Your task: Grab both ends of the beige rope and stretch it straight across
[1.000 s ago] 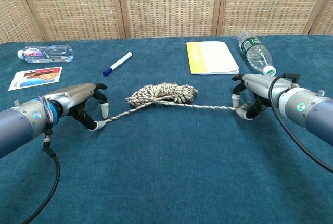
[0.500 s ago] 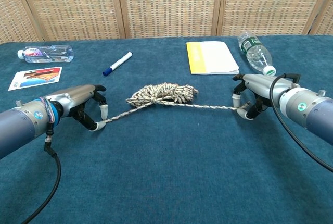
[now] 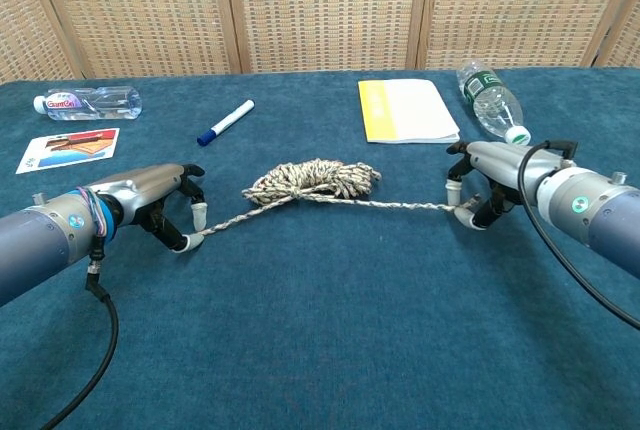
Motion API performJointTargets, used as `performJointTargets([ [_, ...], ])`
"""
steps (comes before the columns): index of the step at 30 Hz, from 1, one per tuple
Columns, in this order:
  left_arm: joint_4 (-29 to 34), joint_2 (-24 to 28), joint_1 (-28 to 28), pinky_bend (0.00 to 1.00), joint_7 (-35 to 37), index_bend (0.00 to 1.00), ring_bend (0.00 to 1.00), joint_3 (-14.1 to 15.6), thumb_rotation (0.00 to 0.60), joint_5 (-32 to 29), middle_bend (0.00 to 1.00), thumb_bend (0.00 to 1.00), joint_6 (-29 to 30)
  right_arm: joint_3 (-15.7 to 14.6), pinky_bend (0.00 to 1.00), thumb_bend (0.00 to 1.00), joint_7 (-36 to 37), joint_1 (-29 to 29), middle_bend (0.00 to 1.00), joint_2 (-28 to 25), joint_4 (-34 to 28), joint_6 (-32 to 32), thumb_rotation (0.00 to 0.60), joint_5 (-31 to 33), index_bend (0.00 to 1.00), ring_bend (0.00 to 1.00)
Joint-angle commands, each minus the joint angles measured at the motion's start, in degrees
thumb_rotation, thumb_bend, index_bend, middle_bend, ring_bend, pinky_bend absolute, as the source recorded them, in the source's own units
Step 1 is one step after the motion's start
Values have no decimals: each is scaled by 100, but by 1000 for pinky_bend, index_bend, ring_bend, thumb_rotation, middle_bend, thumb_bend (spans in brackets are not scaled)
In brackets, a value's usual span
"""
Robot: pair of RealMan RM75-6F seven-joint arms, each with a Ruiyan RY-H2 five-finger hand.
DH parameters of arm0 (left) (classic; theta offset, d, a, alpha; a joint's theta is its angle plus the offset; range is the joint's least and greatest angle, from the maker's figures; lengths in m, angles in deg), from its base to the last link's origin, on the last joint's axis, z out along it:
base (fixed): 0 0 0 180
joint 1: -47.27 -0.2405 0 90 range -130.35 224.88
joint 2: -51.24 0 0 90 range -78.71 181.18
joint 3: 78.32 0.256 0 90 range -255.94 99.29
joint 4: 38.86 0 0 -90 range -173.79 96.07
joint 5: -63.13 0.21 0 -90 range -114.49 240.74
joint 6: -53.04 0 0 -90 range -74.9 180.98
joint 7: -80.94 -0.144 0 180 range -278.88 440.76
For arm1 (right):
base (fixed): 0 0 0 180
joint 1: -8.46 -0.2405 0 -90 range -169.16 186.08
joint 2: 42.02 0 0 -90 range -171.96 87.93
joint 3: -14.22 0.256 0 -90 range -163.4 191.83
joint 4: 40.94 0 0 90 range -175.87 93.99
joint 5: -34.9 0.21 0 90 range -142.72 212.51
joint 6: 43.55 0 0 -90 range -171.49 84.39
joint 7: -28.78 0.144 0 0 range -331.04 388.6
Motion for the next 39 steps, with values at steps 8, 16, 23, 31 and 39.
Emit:
performJointTargets([
  [8, -34, -44, 38, 0, -109, 619, 0, 16, 600, -53, 0, 393, 46, -13, 88, 472, -1, 7, 0, -7, -3, -4, 600, -5, 645, 0],
  [16, -85, -78, 81, 0, -309, 619, 0, 25, 600, -133, 0, 498, 145, -16, 88, 471, 7, 11, 0, -11, -1, -3, 600, -8, 644, 0],
  [23, 88, 7, 89, 0, -348, 664, 0, -8, 600, -187, 0, 551, 158, -18, 88, 471, 5, 12, 0, -2, -3, -10, 600, -12, 645, 0],
  [31, 291, 126, 105, 0, -434, 688, 0, -19, 600, -143, 0, 582, 293, -17, 88, 471, -5, 14, 0, -3, -13, -18, 600, -7, 645, 0],
  [39, 305, 241, 108, 0, -518, 711, 0, -7, 600, -141, 0, 597, 381, -6, 88, 472, -2, 11, 0, -17, -9, -13, 600, 0, 645, 0],
])
